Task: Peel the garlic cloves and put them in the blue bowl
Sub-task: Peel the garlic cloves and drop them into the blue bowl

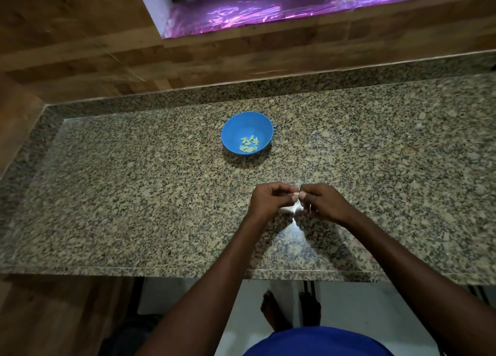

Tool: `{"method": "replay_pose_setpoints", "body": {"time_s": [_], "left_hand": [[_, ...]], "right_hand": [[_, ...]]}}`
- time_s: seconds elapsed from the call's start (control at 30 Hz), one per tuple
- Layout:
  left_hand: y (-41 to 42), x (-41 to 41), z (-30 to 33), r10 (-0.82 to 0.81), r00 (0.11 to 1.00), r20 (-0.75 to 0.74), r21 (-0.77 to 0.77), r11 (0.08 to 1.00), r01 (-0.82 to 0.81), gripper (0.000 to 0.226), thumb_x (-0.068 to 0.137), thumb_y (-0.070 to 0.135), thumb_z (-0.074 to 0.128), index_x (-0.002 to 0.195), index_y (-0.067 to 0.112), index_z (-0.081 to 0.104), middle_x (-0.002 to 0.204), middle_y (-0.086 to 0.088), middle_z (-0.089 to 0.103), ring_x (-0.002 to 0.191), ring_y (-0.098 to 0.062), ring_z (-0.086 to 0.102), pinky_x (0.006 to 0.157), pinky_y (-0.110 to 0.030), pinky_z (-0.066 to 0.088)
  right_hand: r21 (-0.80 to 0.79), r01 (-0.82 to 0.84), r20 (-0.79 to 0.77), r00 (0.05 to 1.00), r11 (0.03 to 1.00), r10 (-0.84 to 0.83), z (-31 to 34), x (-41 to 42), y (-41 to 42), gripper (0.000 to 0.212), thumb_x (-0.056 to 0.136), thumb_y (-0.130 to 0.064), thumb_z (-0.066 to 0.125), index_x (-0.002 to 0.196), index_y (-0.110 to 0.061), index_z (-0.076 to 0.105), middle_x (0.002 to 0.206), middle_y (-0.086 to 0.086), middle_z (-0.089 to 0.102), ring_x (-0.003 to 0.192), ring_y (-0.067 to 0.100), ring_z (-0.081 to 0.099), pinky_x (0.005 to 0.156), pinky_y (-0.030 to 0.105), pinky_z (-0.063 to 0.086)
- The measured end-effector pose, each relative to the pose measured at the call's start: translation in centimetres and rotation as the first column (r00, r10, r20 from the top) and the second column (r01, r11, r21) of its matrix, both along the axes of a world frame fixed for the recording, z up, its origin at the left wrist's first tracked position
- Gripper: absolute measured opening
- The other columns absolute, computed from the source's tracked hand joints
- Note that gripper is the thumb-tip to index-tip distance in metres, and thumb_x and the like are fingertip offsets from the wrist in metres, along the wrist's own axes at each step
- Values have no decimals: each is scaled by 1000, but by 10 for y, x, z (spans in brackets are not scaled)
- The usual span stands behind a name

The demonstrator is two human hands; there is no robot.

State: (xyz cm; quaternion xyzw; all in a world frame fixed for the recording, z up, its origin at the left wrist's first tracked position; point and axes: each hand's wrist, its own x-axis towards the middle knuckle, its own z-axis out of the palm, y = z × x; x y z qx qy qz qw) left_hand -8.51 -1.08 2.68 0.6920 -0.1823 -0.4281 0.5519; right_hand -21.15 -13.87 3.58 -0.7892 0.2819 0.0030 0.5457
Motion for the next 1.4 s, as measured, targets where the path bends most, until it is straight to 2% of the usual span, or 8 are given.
{"method": "replay_pose_setpoints", "body": {"time_s": [0.17, 0.33, 0.5, 0.73, 0.87, 0.97, 1.1, 1.4], "left_hand": [[-1, 1, 4, -7, 996, 92, -49, 999, 12, 11, 81, 3, 81, 93, 2, 79, 90, -12, 78, 86, -30, 74, 83, -43, 62], [-2, 0, 6, -37, 974, 225, -48, 998, 49, 9, 80, 4, 81, 89, 5, 80, 83, -10, 77, 79, -31, 74, 77, -41, 63], [-1, 9, 7, -21, 996, 84, -19, 1000, 23, 14, 81, 4, 81, 94, -1, 78, 90, -14, 77, 79, -24, 74, 74, -31, 60], [-1, 7, 5, 78, 967, -242, 30, 997, -73, 13, 83, -3, 77, 95, -5, 75, 98, -19, 76, 77, -19, 72, 71, -22, 59], [-1, 6, 3, 84, 954, -289, 0, 996, -88, 9, 85, -5, 73, 90, 1, 75, 93, -18, 75, 77, -19, 72, 76, -24, 61], [-2, 5, 0, 65, 980, -186, -43, 996, -74, 13, 82, -5, 76, 86, 7, 78, 97, -21, 76, 83, -26, 72, 78, -29, 61], [1, 5, -5, 70, 997, -36, -57, 996, -72, 13, 81, -3, 78, 91, 5, 79, 95, -18, 77, 83, -23, 72, 77, -32, 59], [0, 8, 0, 45, 998, 39, -13, 999, -45, 14, 83, -2, 76, 97, -2, 78, 84, -9, 77, 71, -13, 70, 68, -23, 57]], "right_hand": [[570, 180, -68, 983, 801, -173, 1, 5, 0, 32, 98, -12, 43, 66, -11, 48, 54, 5, 46, 41, 13, 33, 40, 21, 21], [946, 272, -228, 944, 173, -240, 3, 8, -3, 49, 98, -6, 25, 59, -8, 54, 50, -2, 32, 35, 6, 26, 31, 16, 16], [304, 119, 0, 992, 945, -125, 9, 2, 4, 32, 101, -11, 52, 72, -4, 64, 61, 9, 63, 44, 12, 51, 42, 19, 37], [-520, 97, 104, 993, 849, -49, -11, 2, 10, 24, 91, -15, 67, 67, -16, 67, 51, -3, 56, 46, 6, 49, 48, 25, 36], [241, 199, 117, 966, 950, -232, -3, 5, 13, 30, 100, -10, 55, 73, -3, 67, 64, 8, 67, 46, 9, 50, 45, 22, 36], [811, 324, -149, 920, 487, -364, -2, 8, 8, 24, 100, -3, 40, 81, -2, 54, 61, 9, 54, 42, 8, 37, 33, 17, 28], [944, 306, -244, 899, 122, -363, -7, 6, 0, 16, 91, 3, 41, 80, -5, 49, 56, 3, 44, 37, 4, 32, 29, 13, 25], [294, 304, -38, 951, 906, -306, -6, -1, -1, 11, 90, -3, 66, 88, -4, 76, 79, 20, 75, 58, 35, 68, 59, 41, 59]]}}
